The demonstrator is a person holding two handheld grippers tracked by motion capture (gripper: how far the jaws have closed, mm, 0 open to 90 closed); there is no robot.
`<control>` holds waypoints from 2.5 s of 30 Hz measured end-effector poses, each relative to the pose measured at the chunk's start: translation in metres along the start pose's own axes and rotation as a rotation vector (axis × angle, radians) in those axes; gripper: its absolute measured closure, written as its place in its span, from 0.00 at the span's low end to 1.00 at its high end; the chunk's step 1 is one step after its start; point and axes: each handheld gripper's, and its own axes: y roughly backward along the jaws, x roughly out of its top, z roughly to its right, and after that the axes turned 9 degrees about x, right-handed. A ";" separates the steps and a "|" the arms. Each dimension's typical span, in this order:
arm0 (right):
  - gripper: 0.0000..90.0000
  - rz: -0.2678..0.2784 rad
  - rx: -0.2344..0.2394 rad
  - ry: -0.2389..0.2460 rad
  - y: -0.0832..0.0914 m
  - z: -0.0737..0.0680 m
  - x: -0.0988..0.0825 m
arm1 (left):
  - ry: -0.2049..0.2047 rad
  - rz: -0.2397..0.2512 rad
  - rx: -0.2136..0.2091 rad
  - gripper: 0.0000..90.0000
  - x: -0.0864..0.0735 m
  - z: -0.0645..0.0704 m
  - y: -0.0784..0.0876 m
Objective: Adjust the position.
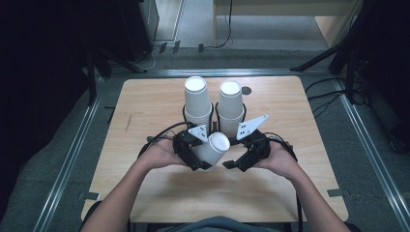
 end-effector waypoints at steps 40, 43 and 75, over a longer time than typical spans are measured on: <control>0.26 -0.053 0.031 0.094 -0.025 0.003 0.004 | -0.130 -0.071 -0.050 0.14 0.010 0.008 -0.023; 0.26 -0.048 0.013 0.096 -0.021 0.003 0.005 | -0.092 -0.055 -0.022 0.04 0.010 0.008 -0.021; 0.26 0.126 0.017 0.080 0.017 -0.008 0.010 | 0.055 0.189 -0.060 0.01 -0.008 0.003 -0.007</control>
